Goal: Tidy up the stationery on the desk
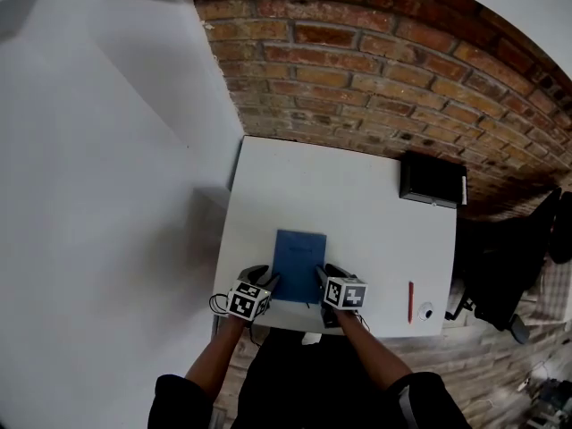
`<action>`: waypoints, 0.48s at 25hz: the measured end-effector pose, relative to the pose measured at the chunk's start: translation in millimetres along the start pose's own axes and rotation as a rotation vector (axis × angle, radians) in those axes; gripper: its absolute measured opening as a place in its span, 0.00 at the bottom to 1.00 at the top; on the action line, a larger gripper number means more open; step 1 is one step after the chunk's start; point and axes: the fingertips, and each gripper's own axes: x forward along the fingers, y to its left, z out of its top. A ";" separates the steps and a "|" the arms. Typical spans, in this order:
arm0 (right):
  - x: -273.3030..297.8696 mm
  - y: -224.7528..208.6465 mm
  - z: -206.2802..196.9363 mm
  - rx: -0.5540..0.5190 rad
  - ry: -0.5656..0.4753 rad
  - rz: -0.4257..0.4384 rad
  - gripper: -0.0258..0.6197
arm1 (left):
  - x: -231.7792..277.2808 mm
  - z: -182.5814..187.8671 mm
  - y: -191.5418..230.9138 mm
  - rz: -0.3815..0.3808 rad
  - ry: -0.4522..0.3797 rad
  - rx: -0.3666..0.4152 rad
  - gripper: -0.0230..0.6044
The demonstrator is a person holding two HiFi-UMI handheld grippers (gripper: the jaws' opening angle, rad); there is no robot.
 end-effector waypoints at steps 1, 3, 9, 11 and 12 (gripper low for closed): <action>-1.1 0.5 -5.8 0.010 0.002 0.003 0.27 | 2.8 2.0 1.9 0.000 0.001 -0.016 0.31; -3.0 2.1 -13.9 0.034 0.002 0.017 0.27 | 8.4 5.2 1.1 -0.011 0.007 -0.035 0.31; -4.9 6.4 -26.3 0.058 0.056 0.042 0.20 | 14.3 7.2 -1.3 0.004 0.014 -0.054 0.30; -5.1 7.1 -27.9 0.054 0.074 0.050 0.16 | 13.8 8.9 2.3 0.010 0.002 -0.068 0.27; -4.9 8.6 -28.6 0.042 0.078 0.055 0.15 | 13.6 9.5 4.2 0.014 0.001 -0.073 0.27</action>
